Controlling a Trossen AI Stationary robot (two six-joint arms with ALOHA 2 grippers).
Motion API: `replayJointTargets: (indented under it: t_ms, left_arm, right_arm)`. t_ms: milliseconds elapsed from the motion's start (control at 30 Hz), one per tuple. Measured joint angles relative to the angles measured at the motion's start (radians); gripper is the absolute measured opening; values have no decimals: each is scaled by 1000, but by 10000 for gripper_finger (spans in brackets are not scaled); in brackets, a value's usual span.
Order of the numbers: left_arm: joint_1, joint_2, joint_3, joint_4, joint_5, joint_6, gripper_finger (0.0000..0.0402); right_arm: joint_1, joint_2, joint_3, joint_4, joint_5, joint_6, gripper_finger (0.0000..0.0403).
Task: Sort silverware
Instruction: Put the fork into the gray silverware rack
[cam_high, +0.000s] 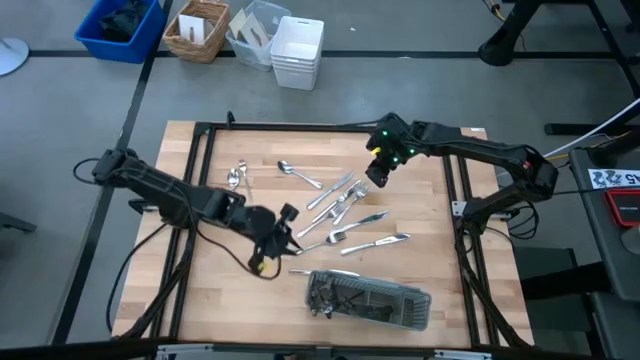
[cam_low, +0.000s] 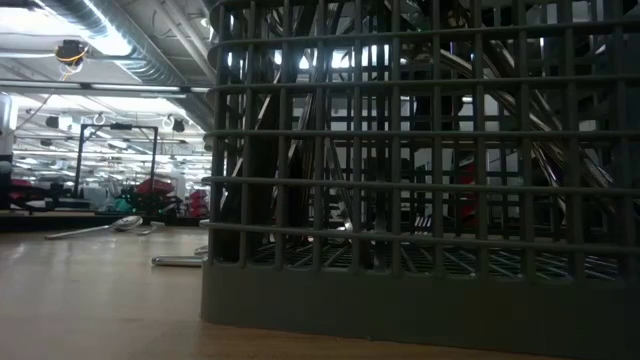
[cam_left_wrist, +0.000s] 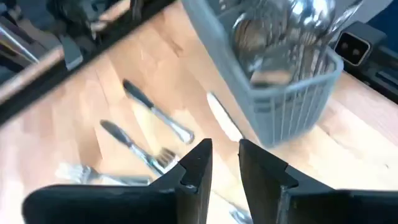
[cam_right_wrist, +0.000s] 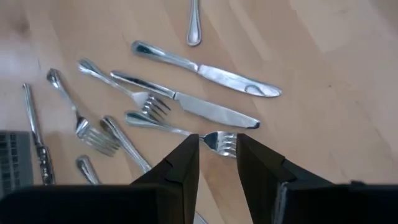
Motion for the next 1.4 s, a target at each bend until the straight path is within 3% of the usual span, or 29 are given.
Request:
replayJointTargets:
  t_ms: [233,733,1400]
  left_arm:
    - [178,-63,-109,33,217,12,53]
    - [461,-88,-352,283,469,29,44]
    - [508,-88,-395,318,484,26,40]
  right_arm:
    - [0,76,0,5,71,23,108]
    - [-2,249,0,7,153,49,108]
    - [0,305,-1,1,58,49,108]
